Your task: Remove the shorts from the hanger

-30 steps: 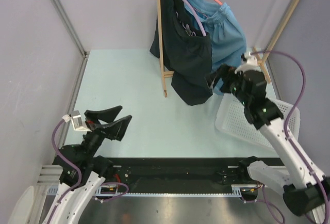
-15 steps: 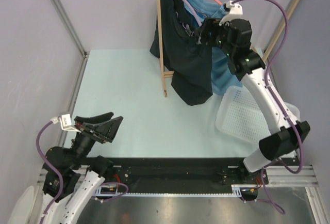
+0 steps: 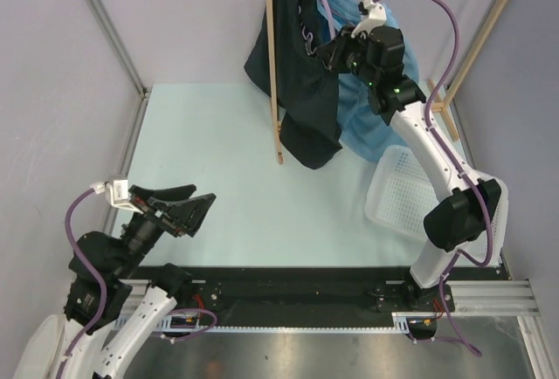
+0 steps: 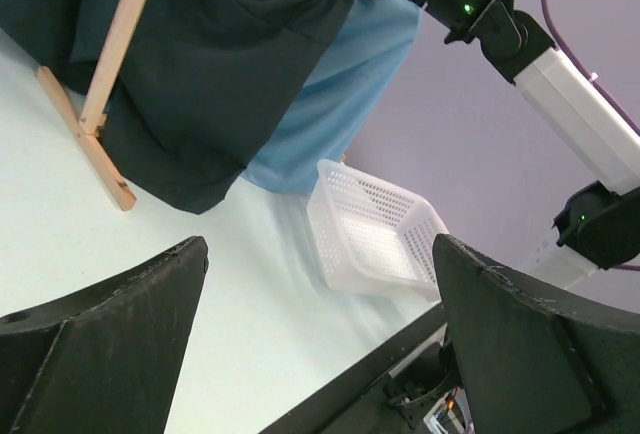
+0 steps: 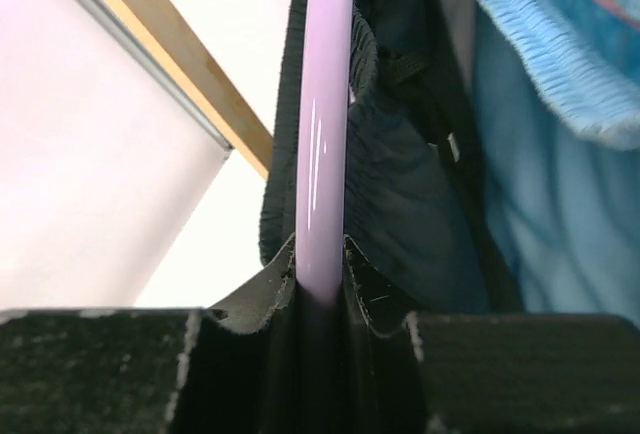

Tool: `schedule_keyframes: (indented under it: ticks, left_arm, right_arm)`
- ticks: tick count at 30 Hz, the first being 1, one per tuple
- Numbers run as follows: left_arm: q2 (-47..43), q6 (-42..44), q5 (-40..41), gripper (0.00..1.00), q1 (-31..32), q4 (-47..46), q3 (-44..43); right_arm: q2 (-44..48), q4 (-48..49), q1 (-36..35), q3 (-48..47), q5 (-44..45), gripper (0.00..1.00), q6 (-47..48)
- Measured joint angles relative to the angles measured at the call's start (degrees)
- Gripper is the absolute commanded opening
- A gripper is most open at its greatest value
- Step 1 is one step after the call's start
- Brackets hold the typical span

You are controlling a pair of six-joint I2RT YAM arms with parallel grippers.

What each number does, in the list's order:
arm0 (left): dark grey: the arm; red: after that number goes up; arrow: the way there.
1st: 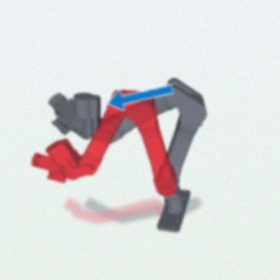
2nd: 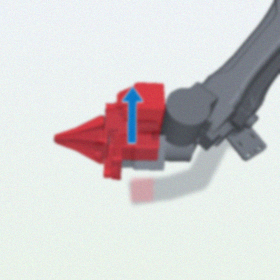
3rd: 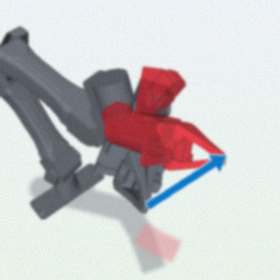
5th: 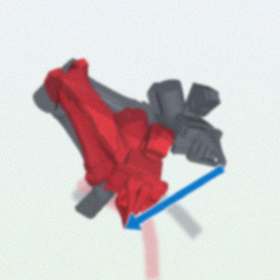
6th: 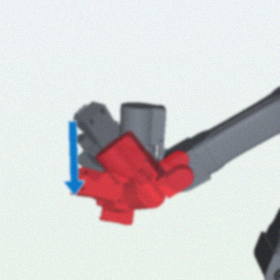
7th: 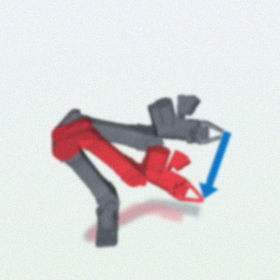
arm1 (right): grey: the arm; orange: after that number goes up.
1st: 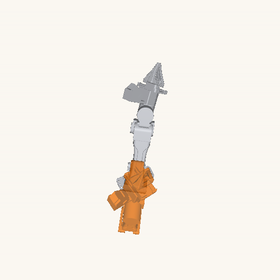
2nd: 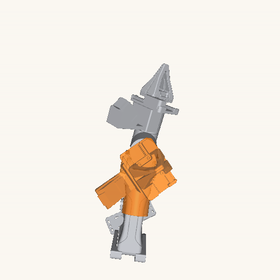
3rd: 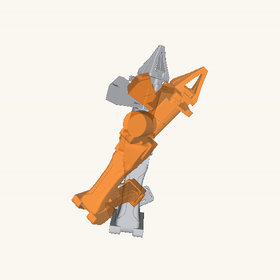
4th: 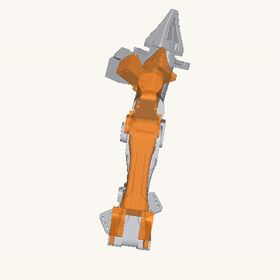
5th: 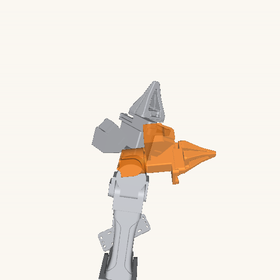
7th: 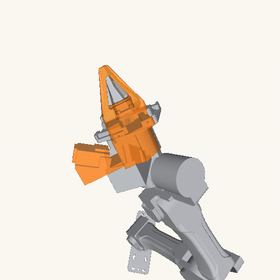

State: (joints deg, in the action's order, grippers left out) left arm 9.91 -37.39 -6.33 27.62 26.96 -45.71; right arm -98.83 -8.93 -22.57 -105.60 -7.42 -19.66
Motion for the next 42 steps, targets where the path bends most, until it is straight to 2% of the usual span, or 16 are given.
schedule_keyframes:
  ticks: [9, 26, 42]
  left_arm:
    - [6.0, 1.7, -4.7, 1.0, 0.0, -2.3, 0.1]
    - [7.0, 5.0, -5.0, 1.0, 0.0, -1.1, -1.6]
    - [7.8, 5.1, -5.0, 1.0, 0.0, -0.2, -3.3]
  right_arm:
    - [1.5, 9.0, 0.2, 6.8, -2.6, 0.0, -4.5]
    - [5.7, 24.0, -0.3, 17.4, -4.6, 0.0, 2.0]
    - [10.6, 28.2, -1.4, 20.7, -4.4, 0.0, 4.7]
